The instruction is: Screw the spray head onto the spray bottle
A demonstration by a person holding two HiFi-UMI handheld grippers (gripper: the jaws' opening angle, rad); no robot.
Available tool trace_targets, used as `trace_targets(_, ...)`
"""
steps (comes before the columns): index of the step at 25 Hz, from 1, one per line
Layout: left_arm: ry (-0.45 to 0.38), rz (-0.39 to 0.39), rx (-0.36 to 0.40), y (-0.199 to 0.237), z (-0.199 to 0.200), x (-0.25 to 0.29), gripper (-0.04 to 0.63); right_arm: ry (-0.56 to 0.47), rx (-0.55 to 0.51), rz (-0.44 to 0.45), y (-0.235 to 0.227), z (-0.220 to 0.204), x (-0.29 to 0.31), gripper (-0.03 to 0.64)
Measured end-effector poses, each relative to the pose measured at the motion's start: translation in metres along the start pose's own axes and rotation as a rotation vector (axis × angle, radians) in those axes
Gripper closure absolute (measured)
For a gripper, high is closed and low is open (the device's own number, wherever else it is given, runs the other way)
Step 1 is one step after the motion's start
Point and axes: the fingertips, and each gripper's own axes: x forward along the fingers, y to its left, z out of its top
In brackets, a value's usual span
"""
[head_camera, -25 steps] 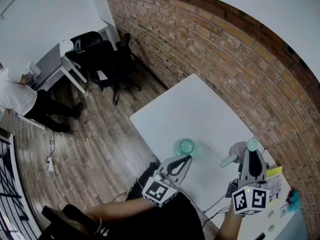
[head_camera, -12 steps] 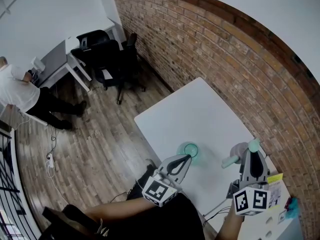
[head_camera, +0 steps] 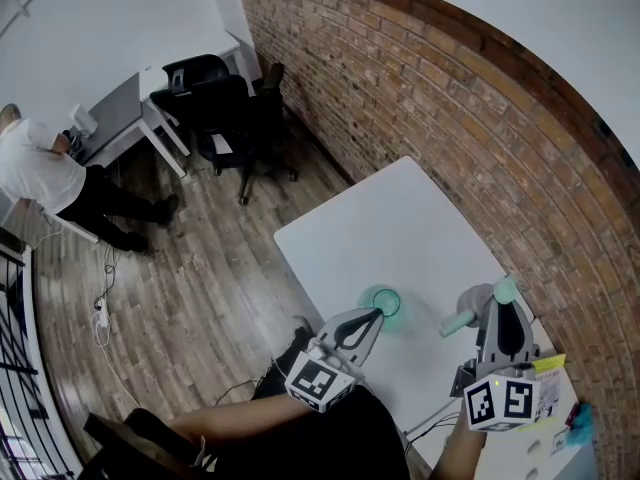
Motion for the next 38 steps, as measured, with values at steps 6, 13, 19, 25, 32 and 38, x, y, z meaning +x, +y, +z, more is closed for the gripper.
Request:
trace_targets(6, 0.002, 0.009, -0.021, 0.001, 0.007, 0.000, 0.597, -0.029, 0.002, 0.021, 0.009, 0.013, 0.003, 0.546)
trace_targets(13, 0.002, 0.019, -0.003, 0.008, 0.006, -0.004, 0.597, -0.048, 0.009, 0.041, 0.023, 0.021, 0.004, 0.546)
trace_targets(19, -0.007, 0.011, -0.017, 0.008, 0.006, -0.007, 0.597, -0.075, 0.066, 0.032, 0.026, 0.025, 0.000, 0.546)
trace_targets(25, 0.004, -0.009, -0.013, 0.004, 0.005, -0.005, 0.597, -0.104, 0.189, 0.002, 0.015, 0.025, -0.004, 0.546)
trace_targets(32, 0.005, -0.018, -0.008, 0.006, 0.006, -0.003, 0.597, -0.105, 0.181, -0.011, 0.015, 0.025, -0.006, 0.546)
trace_targets(38, 0.008, -0.014, -0.025, 0.004, 0.004, -0.003, 0.597, -0.112, 0.170, -0.032, 0.015, 0.029, -0.008, 0.546)
